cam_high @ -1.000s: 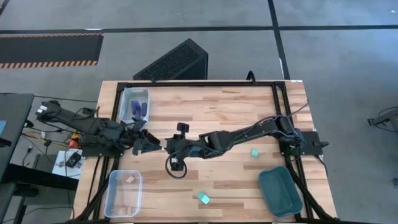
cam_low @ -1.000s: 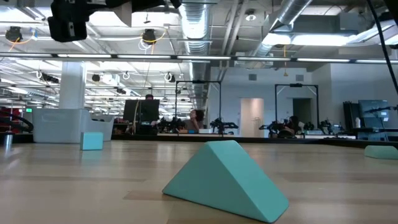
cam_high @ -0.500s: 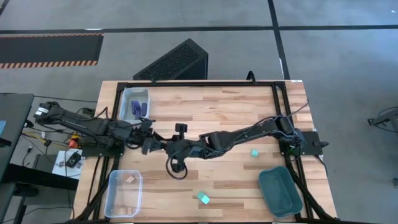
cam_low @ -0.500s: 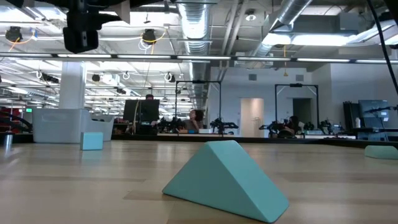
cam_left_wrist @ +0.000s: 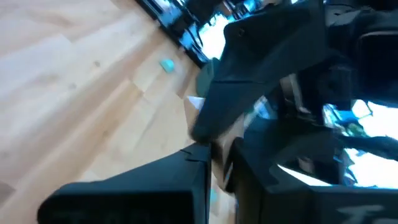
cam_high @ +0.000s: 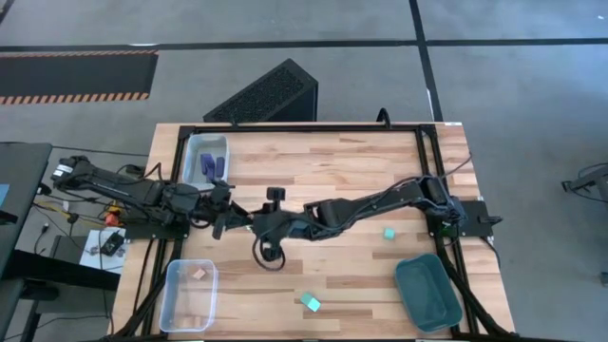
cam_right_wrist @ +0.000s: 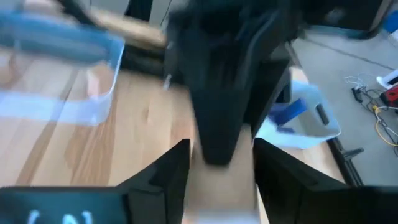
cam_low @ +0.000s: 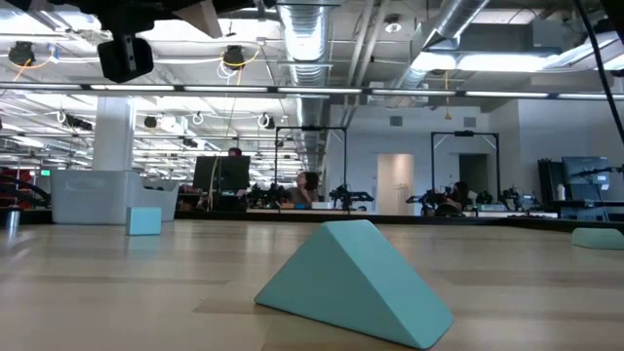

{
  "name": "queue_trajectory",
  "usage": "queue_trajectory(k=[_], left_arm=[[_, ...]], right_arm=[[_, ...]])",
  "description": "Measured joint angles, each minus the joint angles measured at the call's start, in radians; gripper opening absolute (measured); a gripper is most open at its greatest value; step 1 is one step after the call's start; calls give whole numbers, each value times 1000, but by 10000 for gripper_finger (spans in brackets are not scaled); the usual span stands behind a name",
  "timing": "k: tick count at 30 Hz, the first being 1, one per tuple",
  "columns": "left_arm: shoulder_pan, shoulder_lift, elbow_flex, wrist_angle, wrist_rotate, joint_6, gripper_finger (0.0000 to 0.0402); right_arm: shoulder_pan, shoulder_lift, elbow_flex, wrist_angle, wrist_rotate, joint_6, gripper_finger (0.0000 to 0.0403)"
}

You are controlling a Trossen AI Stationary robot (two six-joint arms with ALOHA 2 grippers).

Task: Sort & place blocks by color
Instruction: Put the brown block into the transparent bin

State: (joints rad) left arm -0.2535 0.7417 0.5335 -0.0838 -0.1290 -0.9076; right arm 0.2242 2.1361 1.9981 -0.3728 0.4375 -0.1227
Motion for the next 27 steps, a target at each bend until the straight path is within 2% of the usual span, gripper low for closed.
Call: queue_trajectory(k=[6,16,22,27], left_arm=[[1,-39,0,-10,-33,31,5],[10,-44,0,-19,-32,35,0],[10,-44,0,-46,-21,35,0],[10,-44,0,-46,-18,41,0]], right_arm=[[-19,0,2,51,-2,6,210],[-29,-1,2,59,-3,-1,157],[-15,-16,2,8,14,33,154],[-9,-31,3,-4,19,75,167]])
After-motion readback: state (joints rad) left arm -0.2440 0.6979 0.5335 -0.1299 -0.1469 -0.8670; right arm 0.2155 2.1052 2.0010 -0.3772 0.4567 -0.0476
